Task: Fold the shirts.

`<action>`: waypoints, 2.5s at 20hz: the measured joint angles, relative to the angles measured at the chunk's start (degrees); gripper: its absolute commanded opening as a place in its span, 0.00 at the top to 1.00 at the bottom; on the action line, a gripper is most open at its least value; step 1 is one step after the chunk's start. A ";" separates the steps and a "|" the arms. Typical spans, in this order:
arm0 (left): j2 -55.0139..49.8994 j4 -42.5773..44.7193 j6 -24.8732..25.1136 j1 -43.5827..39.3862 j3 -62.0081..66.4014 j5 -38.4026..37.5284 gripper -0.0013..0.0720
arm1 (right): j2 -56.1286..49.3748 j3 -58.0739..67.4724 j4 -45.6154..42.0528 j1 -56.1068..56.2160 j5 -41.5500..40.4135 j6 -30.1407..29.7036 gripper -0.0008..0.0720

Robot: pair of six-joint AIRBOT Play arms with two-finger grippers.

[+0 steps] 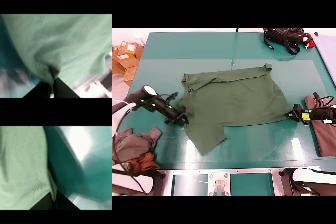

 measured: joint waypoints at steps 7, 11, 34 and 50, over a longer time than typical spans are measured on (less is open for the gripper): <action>20.06 -1.03 0.20 -0.13 13.22 -0.61 0.95 | 15.23 11.06 12.61 0.02 7.17 -2.19 0.96; 30.69 -1.20 0.59 -0.11 28.87 2.23 0.95 | 27.98 23.93 18.71 0.00 6.01 -2.49 0.96; 27.28 -1.70 5.73 -0.11 30.23 14.56 0.95 | 30.01 17.59 16.81 9.66 -14.19 -6.91 0.96; -3.58 -23.10 22.05 -0.15 28.52 42.05 0.95 | -21.40 37.38 29.27 14.43 -20.28 -8.68 0.96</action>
